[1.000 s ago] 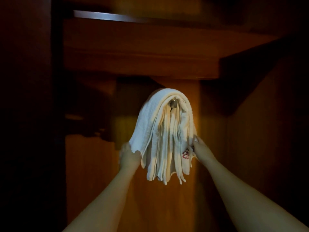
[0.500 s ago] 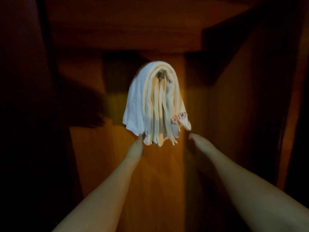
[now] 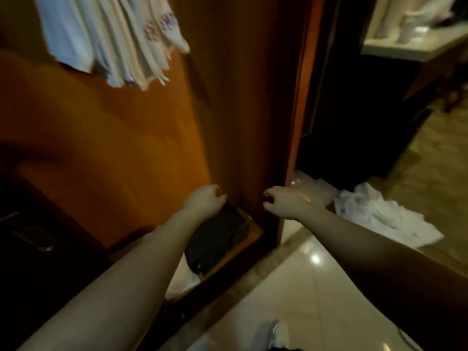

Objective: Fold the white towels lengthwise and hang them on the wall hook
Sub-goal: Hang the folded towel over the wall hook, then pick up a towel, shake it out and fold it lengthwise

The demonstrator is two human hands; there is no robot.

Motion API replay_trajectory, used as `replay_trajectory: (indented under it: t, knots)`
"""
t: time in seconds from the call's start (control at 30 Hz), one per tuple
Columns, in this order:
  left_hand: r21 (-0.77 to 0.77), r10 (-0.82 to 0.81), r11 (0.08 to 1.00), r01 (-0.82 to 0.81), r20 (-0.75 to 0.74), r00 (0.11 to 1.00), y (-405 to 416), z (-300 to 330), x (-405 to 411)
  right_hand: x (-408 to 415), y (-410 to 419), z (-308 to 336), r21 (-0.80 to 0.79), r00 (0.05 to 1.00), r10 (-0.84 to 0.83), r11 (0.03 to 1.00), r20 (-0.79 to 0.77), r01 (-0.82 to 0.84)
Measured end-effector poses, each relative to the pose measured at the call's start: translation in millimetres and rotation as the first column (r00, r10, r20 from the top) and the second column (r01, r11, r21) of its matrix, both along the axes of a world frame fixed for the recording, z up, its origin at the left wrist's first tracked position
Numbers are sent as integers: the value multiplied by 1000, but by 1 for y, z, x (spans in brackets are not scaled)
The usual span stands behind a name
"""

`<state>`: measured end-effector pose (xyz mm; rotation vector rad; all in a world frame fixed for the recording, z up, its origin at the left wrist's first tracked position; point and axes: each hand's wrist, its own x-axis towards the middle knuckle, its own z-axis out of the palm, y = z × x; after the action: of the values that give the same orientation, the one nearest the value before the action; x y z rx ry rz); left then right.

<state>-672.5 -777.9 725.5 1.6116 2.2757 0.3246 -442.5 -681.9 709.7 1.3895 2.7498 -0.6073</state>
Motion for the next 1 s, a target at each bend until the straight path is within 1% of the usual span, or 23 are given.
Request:
replay_trajectory:
  t: [0.13,0.2,0.37,0.53,0.63,0.77,0.9,1.0]
  knots:
    - [-123,-228,966,226,-6,974,8,-60,69,82,-23,-58,4,987,-73,997,140,73]
    - [-181,-299,939,293,-3,954,19,-85,106,122,-28,-88,-12,973,-116,993,202,120]
    - [-352,-378,865,359,15,926,51,-150,207,223,-31,-165,-150,919,-249,940,305,305]
    - [-501,-489,743,444,47,871,106,-207,305,319,-15,-216,-251,861,-373,847,346,468]
    - [-536,-550,688,489,54,833,143,-238,365,372,8,-241,-300,821,-451,777,349,554]
    - [-555,-614,626,548,84,785,199,-279,427,432,50,-284,-343,774,-521,698,359,629]
    - [-552,-642,607,572,82,762,254,-320,466,475,90,-333,-380,731,-566,625,380,682]
    - [-562,-653,585,585,101,750,292,-356,489,496,117,-373,-404,714,-576,588,399,700]
